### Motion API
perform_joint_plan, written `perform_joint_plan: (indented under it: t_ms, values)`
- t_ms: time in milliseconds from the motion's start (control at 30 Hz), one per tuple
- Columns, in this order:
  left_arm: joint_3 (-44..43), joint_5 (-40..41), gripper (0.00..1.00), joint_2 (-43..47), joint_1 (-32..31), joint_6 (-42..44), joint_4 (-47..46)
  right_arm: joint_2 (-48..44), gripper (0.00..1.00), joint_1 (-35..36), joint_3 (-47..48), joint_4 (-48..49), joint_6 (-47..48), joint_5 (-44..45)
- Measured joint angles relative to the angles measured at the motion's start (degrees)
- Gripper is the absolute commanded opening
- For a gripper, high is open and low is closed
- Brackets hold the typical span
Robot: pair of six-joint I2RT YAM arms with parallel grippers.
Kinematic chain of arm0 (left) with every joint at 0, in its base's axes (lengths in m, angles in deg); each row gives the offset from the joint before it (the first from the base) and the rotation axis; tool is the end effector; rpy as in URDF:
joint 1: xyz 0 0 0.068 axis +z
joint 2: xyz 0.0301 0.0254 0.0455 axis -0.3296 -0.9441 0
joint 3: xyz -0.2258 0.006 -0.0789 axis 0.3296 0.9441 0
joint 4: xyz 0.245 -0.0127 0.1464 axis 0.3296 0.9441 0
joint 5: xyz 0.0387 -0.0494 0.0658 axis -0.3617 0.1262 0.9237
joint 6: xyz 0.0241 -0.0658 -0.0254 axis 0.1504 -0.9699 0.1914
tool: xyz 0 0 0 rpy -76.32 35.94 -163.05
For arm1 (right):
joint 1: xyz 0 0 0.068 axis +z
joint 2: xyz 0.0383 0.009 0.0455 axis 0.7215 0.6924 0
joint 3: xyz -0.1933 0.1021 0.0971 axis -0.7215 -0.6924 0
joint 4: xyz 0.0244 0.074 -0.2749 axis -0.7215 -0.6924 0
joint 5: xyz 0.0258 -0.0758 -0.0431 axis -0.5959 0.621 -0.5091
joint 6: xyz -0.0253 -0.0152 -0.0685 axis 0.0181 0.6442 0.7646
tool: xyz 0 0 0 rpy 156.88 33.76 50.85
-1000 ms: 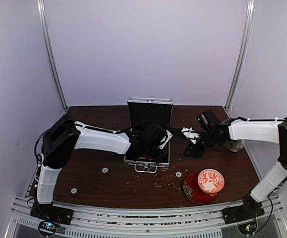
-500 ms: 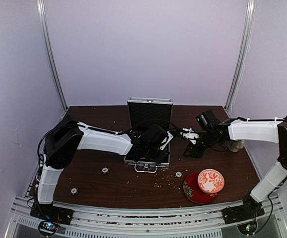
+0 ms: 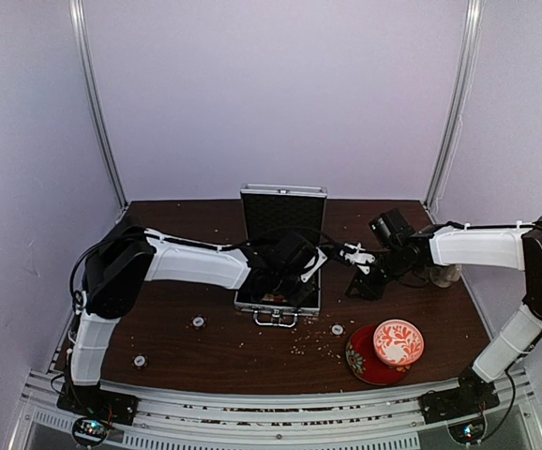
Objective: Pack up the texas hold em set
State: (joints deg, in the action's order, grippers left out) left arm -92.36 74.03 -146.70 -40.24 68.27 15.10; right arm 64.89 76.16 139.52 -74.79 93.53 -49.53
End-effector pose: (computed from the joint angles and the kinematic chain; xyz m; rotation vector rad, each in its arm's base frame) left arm 0.2695 -0.4272 0.0932 0.9870 2.1573 -0.2508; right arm 0.2846 0.1915 0.1207 -1.3175 2.2204 0.5342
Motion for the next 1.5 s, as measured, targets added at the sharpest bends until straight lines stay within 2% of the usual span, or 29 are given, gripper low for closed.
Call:
perform_joint_plan:
  t_ms: [633, 1300, 1500]
  values:
    - [-4.76, -4.22, 0.58, -0.13, 3.52, 4.35, 9.4, 0.09, 0.38, 0.0, 0.31, -0.13, 0.02, -0.55]
    - [-6.58, -5.44, 0.58, -1.16, 3.63, 5.57, 12.31, 0.15, 0.38, 0.0, 0.35, -0.85, 0.24, -1.55]
    - [-4.11, -5.18, 0.58, 2.97, 3.19, 4.11, 14.95, 0.15, 0.38, 0.0, 0.37, -0.94, 0.28, -1.84]
